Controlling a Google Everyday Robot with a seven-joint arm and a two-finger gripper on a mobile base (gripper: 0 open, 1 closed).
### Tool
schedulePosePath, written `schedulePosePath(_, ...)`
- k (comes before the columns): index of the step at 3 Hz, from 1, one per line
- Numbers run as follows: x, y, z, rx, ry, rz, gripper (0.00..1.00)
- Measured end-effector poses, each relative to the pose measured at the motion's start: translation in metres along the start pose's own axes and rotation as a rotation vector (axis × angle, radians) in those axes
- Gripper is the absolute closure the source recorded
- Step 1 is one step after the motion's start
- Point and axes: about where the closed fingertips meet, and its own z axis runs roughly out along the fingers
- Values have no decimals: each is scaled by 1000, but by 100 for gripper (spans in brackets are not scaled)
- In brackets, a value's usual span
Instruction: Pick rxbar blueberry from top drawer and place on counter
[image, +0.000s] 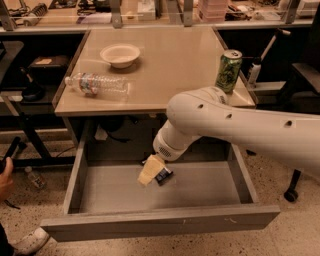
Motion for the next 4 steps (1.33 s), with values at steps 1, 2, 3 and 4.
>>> schedulePosePath(1,12,-13,32,1,-43,50,0)
schedulePosePath(2,11,-13,33,1,-45,50,0)
schedulePosePath(3,12,-6,60,-11,-58,65,0)
schedulePosePath(4,16,-8,65,-14,-63,72,0)
